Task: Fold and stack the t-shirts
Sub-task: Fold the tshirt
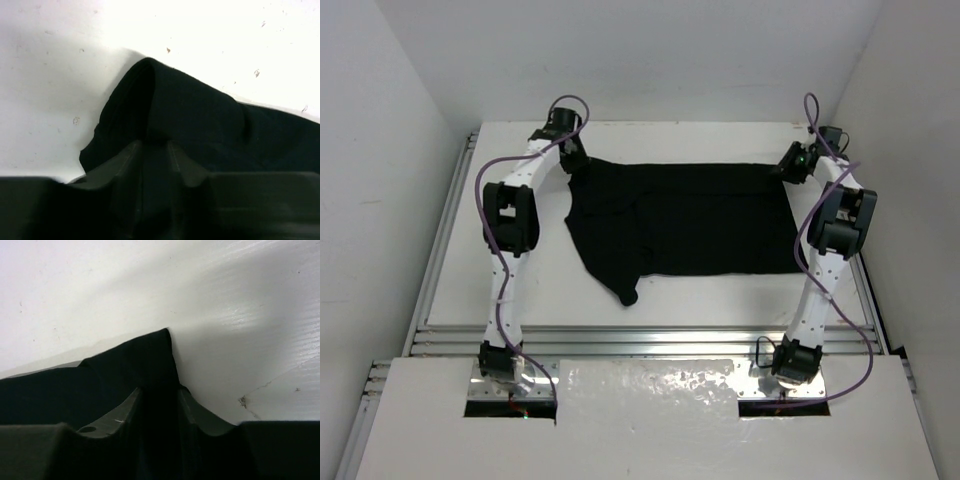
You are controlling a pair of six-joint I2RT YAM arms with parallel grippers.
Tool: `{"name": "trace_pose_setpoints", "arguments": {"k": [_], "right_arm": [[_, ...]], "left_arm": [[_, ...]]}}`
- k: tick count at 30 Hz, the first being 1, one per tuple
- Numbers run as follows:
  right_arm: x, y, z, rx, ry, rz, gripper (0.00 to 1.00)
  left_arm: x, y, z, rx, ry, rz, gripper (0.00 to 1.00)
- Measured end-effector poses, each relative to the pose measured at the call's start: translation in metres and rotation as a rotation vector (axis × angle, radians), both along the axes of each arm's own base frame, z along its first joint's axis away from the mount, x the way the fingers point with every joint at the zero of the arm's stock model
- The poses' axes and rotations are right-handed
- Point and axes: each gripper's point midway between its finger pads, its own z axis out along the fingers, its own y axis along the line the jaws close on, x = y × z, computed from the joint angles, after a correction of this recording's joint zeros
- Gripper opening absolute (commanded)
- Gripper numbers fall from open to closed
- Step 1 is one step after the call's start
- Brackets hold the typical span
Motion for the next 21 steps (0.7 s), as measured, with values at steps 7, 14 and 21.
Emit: {"name": "trace_pose_setpoints", "arguments": {"k": [7, 14, 21], "right_arm": [[0.001, 0.004, -0.004, 0.047, -0.005, -0.025, 0.00], [-0.007, -0.001, 0.002, 0.003, -0.005, -0.059, 0.00], [-0.014, -0.014, 0.008, -0.068, 0.030, -0.101, 0.00]], "left_arm": [[0.001, 0.006, -0.002, -0.005, 0.002, 0.007, 0.00], [0.000, 0.019, -0.006, 0.010, 0.013, 0.051, 0.00], [-0.005, 0.029, -0.012, 0.016, 0.037, 0.094, 0.00]]}}
